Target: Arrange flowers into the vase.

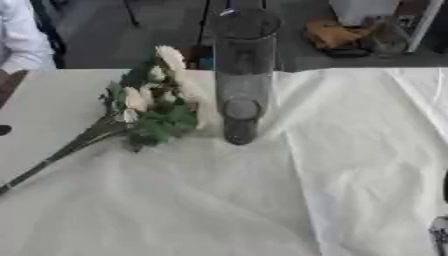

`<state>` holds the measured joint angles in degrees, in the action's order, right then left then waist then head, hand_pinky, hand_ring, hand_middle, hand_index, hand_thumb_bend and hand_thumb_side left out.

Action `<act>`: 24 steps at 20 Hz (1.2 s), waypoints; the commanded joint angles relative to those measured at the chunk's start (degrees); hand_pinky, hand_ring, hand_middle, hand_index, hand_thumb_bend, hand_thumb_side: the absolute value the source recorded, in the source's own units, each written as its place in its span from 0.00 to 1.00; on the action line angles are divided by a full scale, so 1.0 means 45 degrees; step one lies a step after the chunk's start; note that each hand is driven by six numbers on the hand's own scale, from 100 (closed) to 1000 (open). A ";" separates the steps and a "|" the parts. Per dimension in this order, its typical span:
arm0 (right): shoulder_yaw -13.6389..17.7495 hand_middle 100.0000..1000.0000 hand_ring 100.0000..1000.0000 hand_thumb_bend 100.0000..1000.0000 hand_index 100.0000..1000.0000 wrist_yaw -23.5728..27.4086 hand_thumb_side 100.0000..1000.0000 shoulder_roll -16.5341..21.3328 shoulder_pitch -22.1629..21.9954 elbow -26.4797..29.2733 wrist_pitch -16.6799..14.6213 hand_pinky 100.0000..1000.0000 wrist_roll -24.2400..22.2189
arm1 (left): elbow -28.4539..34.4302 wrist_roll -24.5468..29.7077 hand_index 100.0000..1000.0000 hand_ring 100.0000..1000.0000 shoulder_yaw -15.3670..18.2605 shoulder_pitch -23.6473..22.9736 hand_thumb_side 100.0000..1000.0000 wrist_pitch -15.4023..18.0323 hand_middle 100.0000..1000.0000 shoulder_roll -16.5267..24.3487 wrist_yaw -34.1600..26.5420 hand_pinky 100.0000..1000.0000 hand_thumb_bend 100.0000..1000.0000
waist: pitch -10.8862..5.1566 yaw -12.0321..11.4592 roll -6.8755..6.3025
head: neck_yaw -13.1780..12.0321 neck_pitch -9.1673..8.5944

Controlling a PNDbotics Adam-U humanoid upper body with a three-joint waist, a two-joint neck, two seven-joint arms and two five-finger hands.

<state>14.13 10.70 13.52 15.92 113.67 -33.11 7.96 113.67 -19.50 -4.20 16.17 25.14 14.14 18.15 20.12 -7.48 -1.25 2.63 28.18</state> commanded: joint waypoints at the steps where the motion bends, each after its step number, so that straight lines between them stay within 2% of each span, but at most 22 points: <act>1: 0.0098 0.63 0.83 0.00 0.91 -0.0018 1.00 0.0387 -0.0009 0.0206 0.0014 0.80 -0.0010 | 0.0204 0.0323 0.98 0.70 0.0336 0.0124 0.94 -0.0539 0.85 0.1170 0.0594 0.64 0.26 | -0.0306 -0.0026 -0.0034 | 0.0086 0.0154; 5: 0.0100 0.63 0.83 0.00 0.91 -0.0107 1.00 0.0458 -0.0114 0.0206 0.0004 0.81 -0.0002 | 0.0204 0.0748 0.99 0.75 0.0602 0.0336 0.91 -0.1287 0.88 0.2388 0.1343 0.69 0.21 | -0.0320 -0.0037 -0.0116 | 0.0126 0.0203; 9: 0.0074 0.63 0.83 0.00 0.91 -0.0181 1.00 0.0487 -0.0193 0.0206 0.0024 0.81 -0.0013 | 0.0204 0.1389 1.00 0.79 0.0601 0.0551 0.88 -0.2045 0.90 0.3621 0.2102 0.71 0.14 | -0.0335 -0.0065 -0.0146 | 0.0191 0.0251; 12: 0.0047 0.63 0.83 0.00 0.91 -0.0208 1.00 0.0507 -0.0244 0.0206 0.0017 0.81 -0.0031 | 0.0204 0.1939 1.00 0.81 0.0594 0.0683 0.86 -0.2620 0.91 0.4555 0.2676 0.72 0.12 | -0.0354 -0.0054 -0.0158 | 0.0225 0.0318; 17: 0.0040 0.63 0.83 0.00 0.91 -0.0219 1.00 0.0487 -0.0275 0.0206 -0.0018 0.81 -0.0039 | 0.0204 0.2879 1.00 0.84 0.0736 0.0581 0.86 -0.3586 0.94 0.6125 0.3621 0.75 0.08 | -0.0362 0.0061 -0.0141 | 0.0019 0.0580; 24: 0.0035 0.63 0.83 0.00 0.91 -0.0259 1.00 0.0443 -0.0345 0.0206 -0.0070 0.81 -0.0075 | 0.0204 0.4239 1.00 0.85 0.1060 0.0657 0.82 -0.4948 0.94 0.8207 0.3465 0.77 0.11 | -0.0316 0.0141 -0.0097 | -0.0280 0.0643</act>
<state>14.11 9.98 14.40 14.08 113.67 -33.18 7.72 113.68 -1.47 -0.58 18.40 4.08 47.41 34.01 19.74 -6.84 -1.65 1.74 30.70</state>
